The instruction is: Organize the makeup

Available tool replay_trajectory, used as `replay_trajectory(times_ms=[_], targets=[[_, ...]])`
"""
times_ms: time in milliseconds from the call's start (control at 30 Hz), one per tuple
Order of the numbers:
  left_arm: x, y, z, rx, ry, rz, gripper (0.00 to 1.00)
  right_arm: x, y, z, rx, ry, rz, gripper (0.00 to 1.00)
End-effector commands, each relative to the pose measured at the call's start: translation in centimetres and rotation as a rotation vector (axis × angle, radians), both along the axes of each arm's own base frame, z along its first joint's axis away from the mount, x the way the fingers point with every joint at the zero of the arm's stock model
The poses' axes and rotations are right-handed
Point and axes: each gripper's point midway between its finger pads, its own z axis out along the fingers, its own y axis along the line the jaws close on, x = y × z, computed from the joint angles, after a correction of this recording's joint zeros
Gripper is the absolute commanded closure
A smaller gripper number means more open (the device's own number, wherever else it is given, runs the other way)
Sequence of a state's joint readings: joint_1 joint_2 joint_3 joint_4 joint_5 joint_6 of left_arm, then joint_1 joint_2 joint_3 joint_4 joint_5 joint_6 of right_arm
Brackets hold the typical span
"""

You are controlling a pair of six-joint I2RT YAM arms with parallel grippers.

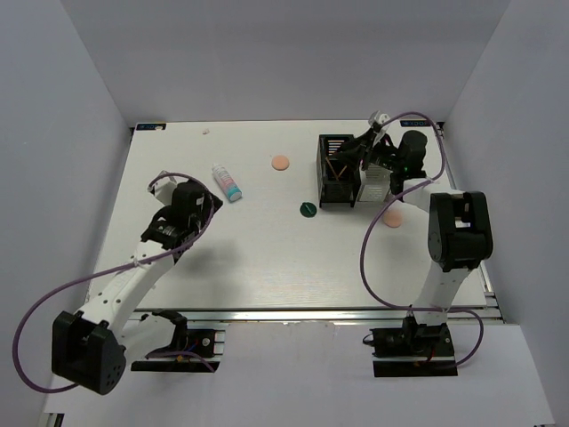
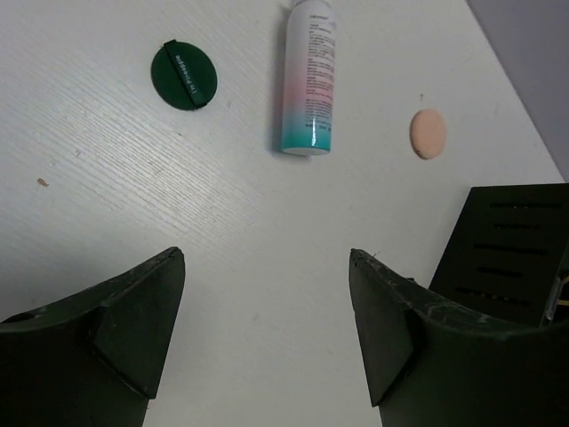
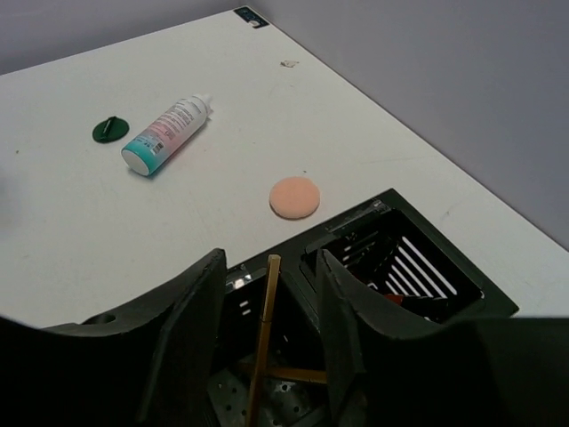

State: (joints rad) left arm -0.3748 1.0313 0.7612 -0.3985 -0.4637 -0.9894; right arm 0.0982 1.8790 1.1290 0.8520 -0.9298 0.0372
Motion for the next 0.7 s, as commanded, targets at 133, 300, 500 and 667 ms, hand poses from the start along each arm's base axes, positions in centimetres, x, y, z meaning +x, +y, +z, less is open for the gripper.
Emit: replay_trajectory(times_ms=[133,300,500,667], targets=[[1.8,0.8,-1.3,-0.126,0.144,-0.034,0.14,-2.4,-0.9,6.7,-0.102,-0.201,0.028,0.37],[3.1,2.1,-3.2,-0.172,0.221,-0.064,0.14,-4.9,-1.6,6.4,-0.234,-0.241,0.054,0.11],[8.7,0.4,-3.6,-0.209,0.223,-0.193,0.16,-5.5,-2.8,6.3,-0.299,-0.135,-0.011,0.11],[14.3,0.0,-4.9,-0.183,0.316,-0.22,0.16,-7.5,-3.1,6.9,-0.272,-0.116,-0.045,0.11]])
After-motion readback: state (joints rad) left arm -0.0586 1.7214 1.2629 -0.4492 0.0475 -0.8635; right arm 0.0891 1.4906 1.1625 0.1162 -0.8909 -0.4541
